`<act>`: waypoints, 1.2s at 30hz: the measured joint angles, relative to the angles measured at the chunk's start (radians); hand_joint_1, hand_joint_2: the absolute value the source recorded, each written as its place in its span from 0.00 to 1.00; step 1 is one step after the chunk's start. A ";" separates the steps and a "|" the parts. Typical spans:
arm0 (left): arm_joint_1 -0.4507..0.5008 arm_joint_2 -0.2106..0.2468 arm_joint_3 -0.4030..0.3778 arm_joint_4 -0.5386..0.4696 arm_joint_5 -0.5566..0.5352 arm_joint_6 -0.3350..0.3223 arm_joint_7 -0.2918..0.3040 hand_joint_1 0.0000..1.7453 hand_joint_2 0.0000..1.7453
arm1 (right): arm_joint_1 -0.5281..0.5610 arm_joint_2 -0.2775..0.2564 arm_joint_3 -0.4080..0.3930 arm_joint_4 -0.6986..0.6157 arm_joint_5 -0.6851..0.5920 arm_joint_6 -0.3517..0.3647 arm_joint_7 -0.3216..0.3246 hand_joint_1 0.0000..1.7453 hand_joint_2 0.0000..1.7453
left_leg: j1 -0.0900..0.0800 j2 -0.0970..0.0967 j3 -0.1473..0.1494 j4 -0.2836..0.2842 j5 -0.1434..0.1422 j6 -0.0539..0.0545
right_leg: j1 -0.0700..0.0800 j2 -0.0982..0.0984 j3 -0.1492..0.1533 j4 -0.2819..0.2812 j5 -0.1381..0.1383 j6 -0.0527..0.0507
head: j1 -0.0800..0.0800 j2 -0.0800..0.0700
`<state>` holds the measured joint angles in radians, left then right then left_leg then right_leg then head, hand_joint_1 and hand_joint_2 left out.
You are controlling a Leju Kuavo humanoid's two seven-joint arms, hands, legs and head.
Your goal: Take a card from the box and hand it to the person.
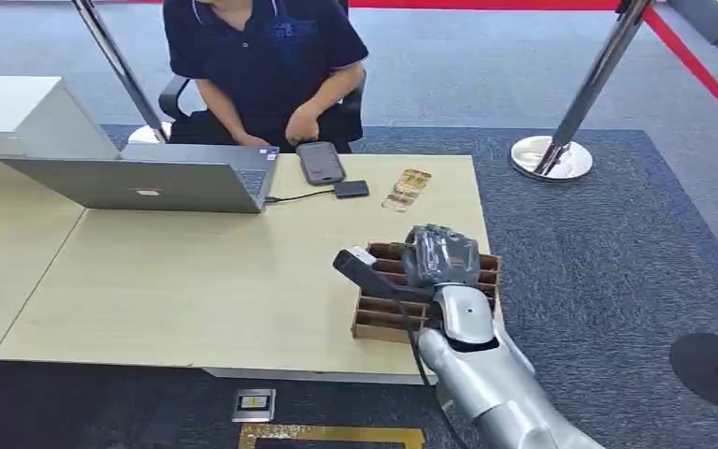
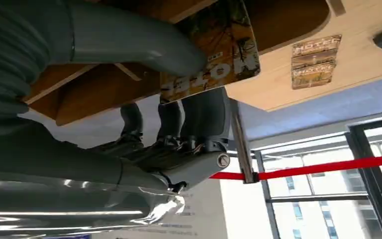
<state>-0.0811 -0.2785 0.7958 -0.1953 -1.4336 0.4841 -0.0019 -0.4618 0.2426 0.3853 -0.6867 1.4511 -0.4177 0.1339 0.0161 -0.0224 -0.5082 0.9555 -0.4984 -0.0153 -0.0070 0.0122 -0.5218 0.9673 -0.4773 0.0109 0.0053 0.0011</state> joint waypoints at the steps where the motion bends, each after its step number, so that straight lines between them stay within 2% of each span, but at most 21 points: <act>1: 0.000 0.000 0.000 0.000 -0.001 0.000 0.000 0.00 0.00 | 0.000 0.000 0.000 0.002 0.000 -0.002 0.000 0.72 1.00 | 0.000 0.000 0.000 0.000 0.000 0.000 | 0.000 0.000 0.000 0.000 0.000 0.000 | 0.000 0.000; 2: 0.000 0.000 0.000 0.000 -0.001 0.000 0.000 0.00 0.00 | 0.000 0.000 0.000 0.002 0.000 -0.004 0.000 0.72 1.00 | 0.000 0.000 0.000 0.000 0.000 0.000 | 0.000 0.000 0.000 0.000 0.000 0.000 | 0.000 0.000; 6: 0.000 0.000 0.000 0.000 -0.004 0.000 0.000 0.00 0.00 | 0.000 0.000 0.000 0.002 0.002 -0.007 -0.001 0.84 1.00 | 0.000 0.000 0.000 0.000 0.000 0.000 | 0.000 0.000 0.000 0.000 0.000 0.000 | 0.000 0.000; 16: 0.000 0.000 0.000 0.000 -0.001 0.000 0.000 0.00 0.00 | 0.004 0.005 0.000 -0.007 0.000 -0.003 -0.019 0.78 1.00 | 0.000 0.000 0.000 0.000 0.000 0.000 | 0.000 0.000 0.000 0.000 0.000 0.000 | 0.000 0.000; 36: 0.000 0.000 0.001 0.001 0.004 0.003 -0.006 0.00 0.00 | 0.014 0.014 0.000 -0.042 -0.019 0.017 -0.053 0.82 1.00 | 0.000 0.000 -0.001 0.000 0.000 0.000 | 0.000 0.000 -0.001 0.000 0.000 0.000 | 0.000 0.000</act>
<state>-0.0810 -0.2781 0.7965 -0.1946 -1.4294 0.4868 -0.0076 -0.4481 0.2571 0.3853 -0.7282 1.4317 -0.4005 0.0809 0.0161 -0.0224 -0.5092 0.9555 -0.4985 -0.0154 -0.0070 0.0122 -0.5226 0.9674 -0.4774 0.0109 0.0053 0.0011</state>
